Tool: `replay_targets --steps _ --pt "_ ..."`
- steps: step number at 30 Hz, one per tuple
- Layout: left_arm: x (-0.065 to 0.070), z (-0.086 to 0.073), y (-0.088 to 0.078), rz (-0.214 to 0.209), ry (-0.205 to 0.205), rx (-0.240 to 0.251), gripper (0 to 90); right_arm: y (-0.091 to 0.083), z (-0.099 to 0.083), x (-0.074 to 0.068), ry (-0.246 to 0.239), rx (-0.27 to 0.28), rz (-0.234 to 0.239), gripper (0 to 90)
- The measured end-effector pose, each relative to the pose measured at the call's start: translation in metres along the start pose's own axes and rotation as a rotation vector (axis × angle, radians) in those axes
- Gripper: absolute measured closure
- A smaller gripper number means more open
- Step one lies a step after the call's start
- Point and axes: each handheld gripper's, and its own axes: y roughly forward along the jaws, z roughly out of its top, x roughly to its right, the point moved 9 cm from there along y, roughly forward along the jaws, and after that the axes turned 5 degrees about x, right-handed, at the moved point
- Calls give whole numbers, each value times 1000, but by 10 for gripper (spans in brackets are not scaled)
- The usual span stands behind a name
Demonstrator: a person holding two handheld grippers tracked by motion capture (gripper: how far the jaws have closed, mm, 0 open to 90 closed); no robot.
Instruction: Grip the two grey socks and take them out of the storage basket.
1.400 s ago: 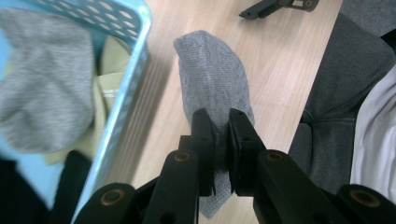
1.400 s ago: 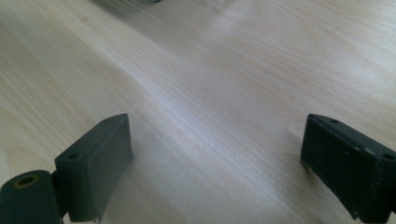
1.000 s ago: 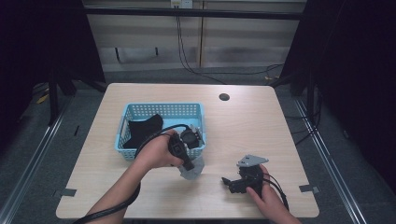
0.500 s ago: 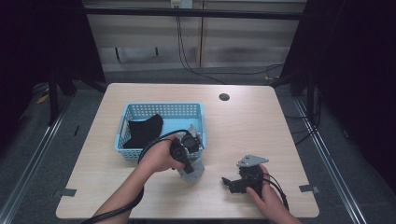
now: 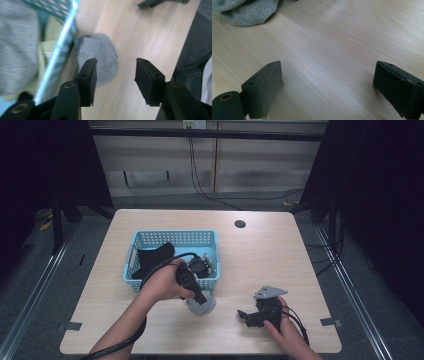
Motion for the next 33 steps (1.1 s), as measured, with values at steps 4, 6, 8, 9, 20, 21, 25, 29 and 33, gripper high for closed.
replay_targets --steps 4,6,8,9,20,21,25,29,33 --pt "-11 4 -13 26 -8 30 432 0 0 0 1 2 0 83" --pt "-16 6 -19 38 -31 52 407 0 0 0 2 2 0 83" --pt "-24 8 -23 56 -35 66 379 0 0 0 3 0 -1 83" --pt "-29 8 -25 64 -42 66 367 0 0 0 3 1 -1 83" --pt "-80 6 -14 152 -136 122 301 0 0 0 -1 2 0 83" --pt "-83 6 -13 157 -140 119 301 0 0 0 2 0 -1 83" --pt "-96 6 -9 172 -167 130 296 0 0 0 2 1 -1 83" --pt "-106 7 -1 189 -181 133 294 0 0 0 2 1 -1 83" --pt "-115 7 7 206 -177 129 294 0 0 0 3 2 0 83"
